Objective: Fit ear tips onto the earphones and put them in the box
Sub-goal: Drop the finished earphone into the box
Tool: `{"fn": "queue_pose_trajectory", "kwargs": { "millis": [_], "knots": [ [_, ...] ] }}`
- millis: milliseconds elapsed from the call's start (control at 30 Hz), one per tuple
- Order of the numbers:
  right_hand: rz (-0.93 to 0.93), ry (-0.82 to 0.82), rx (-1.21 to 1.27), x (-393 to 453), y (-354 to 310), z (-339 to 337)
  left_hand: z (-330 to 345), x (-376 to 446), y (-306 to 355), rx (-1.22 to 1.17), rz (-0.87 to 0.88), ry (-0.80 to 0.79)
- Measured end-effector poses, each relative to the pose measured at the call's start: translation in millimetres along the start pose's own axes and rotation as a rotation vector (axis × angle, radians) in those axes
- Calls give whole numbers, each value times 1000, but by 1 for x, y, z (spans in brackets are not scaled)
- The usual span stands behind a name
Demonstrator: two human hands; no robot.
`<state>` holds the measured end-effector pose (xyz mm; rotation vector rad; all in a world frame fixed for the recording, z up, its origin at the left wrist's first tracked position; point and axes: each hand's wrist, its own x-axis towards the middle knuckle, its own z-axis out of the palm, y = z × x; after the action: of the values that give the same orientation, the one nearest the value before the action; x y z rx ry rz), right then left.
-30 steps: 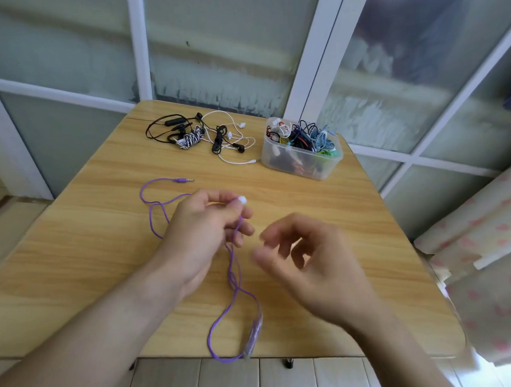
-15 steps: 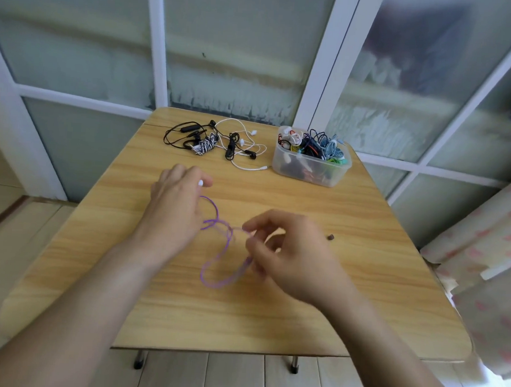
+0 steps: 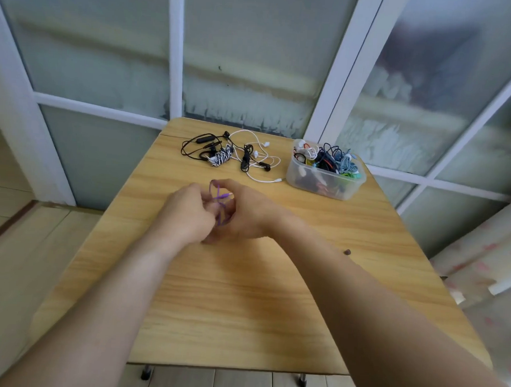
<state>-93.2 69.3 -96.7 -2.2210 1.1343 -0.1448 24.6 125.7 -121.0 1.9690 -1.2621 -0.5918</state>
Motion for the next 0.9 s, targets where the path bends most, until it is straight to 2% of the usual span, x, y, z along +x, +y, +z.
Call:
{"fn": "queue_pose_trajectory", "kwargs": {
  "millis": [67,133,267,500,600,733,800,900],
  "knots": [
    [-27,-17,-72,3,-1,-2,-1,-3,3,-136,-44,-39],
    [-43,31,-144,4,-3,-3,-2,-3,4,-290,-104,-36],
    [-91,131,-219,0,5,-2,-1,2,5,-450,-168,-54],
    [-63,189,-354,2,23,1,0,-1,25,-488,-177,-57],
    [-75,247,-534,2,28,-2,2,-4,26,-512,-191,-84],
    [-58,213,-578,-4,33,-20,4,-3,29,-451,-144,-46],
    [-48,307,-481,-9,32,-44,5,0,29,-449,-142,-55],
    [-38,589,-325,-12,29,-100,8,4,29,-451,-139,-72]
  ]
}}
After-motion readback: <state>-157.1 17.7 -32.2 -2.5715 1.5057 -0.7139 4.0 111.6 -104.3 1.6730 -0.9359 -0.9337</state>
